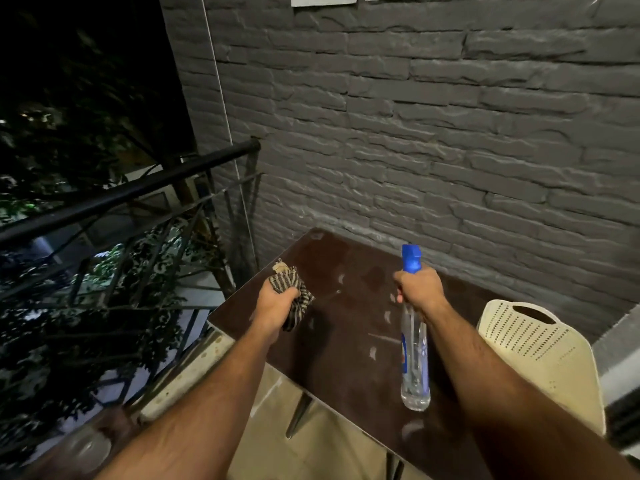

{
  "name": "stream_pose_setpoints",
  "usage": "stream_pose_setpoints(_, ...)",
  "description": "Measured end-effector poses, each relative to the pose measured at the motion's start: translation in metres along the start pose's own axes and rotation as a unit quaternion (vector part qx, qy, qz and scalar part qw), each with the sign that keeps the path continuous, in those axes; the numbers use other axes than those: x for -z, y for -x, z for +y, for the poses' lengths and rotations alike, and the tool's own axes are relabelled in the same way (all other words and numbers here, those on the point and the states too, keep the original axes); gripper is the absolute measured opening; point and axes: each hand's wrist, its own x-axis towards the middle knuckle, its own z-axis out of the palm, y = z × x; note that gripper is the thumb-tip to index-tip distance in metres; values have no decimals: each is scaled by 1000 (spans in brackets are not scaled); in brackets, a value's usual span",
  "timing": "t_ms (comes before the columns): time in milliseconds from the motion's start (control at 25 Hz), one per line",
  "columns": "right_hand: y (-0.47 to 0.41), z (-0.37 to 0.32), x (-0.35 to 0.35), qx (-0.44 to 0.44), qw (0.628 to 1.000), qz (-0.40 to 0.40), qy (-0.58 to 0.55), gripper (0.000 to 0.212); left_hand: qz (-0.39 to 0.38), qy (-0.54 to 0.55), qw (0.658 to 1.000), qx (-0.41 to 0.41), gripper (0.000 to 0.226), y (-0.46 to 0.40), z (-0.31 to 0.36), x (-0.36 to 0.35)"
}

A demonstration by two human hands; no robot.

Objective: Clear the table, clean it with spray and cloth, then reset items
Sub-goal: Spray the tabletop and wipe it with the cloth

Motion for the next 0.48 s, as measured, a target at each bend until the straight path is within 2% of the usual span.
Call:
stream_pose_setpoints(160, -44, -22, -9, -6, 999, 39, 21, 16, -29, -5, 1000, -2, 35, -53, 17, -13)
stream_pose_setpoints(480, -95, -32, -43, -56, 993, 98, 19, 13, -92, -31, 995, 15, 35, -152, 24, -20)
